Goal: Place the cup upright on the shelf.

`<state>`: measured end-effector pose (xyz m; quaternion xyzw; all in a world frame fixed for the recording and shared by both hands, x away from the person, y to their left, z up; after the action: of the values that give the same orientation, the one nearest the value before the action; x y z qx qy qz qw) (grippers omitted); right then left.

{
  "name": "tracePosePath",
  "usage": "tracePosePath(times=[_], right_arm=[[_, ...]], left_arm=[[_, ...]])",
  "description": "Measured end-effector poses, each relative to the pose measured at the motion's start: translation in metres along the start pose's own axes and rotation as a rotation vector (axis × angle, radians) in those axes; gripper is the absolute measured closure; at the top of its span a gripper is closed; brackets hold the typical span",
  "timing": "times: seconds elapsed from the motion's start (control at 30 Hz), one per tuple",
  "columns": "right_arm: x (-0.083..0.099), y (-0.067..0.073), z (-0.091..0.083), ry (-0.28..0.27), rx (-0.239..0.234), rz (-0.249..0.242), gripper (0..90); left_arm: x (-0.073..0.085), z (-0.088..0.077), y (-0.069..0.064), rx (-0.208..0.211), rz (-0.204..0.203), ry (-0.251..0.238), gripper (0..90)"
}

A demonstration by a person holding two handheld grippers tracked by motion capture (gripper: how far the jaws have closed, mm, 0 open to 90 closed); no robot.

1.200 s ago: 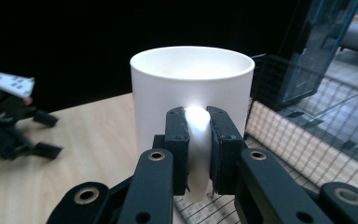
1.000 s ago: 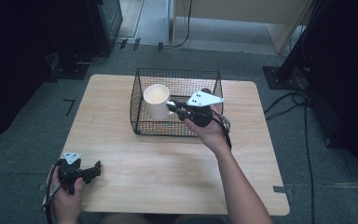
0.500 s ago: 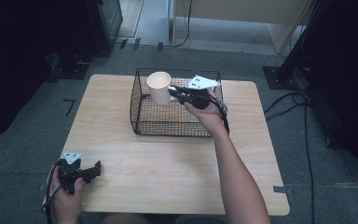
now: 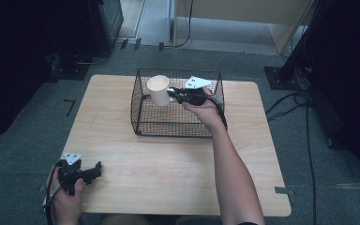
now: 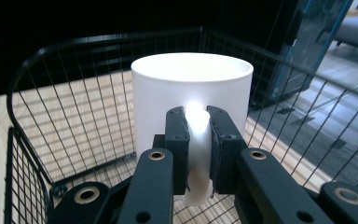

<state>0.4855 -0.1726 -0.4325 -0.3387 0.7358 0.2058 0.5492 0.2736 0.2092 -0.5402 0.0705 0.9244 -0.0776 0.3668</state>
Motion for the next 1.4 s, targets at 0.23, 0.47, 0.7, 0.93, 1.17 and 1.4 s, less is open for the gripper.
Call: tracePosePath(times=[0.23, 0.47, 0.7, 0.93, 1.17, 1.4], right_arm=[[0.012, -0.003, 0.009, 0.073, -0.010, -0.004, 80.8], [0.021, -0.006, 0.014, 0.126, -0.008, 0.005, 80.7], [0.026, -0.005, 0.018, 0.173, -0.020, -0.020, 80.6], [0.028, -0.008, 0.017, 0.195, -0.010, -0.016, 80.5], [0.032, -0.006, 0.019, 0.267, 0.016, -0.055, 80.4], [0.035, -0.007, 0.020, 0.307, 0.056, -0.051, 80.2]], left_arm=[[0.000, 0.000, 0.000, 0.000, 0.000, 0.000, 1.9], [0.000, 0.000, 0.000, 0.000, 0.001, 0.001, 1.9], [0.000, 0.000, 0.000, 0.000, 0.001, 0.000, 1.9], [0.000, 0.000, 0.000, 0.000, 0.001, 0.000, 1.9], [0.000, 0.000, 0.000, 0.000, 0.001, 0.001, 1.9], [0.000, 0.000, 0.000, 0.000, 0.001, 0.001, 1.9]])
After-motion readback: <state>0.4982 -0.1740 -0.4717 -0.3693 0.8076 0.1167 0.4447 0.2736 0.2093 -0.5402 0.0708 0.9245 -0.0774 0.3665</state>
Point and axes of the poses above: each handheld gripper's, and its own axes: z roughly forward along the jaws, x roughly out of its underside, y roughly to its left, the point moved 3 cm from there along z, roughly forward along the jaws, and after that the axes turned 8 degrees about x, right-handed, at the moved point
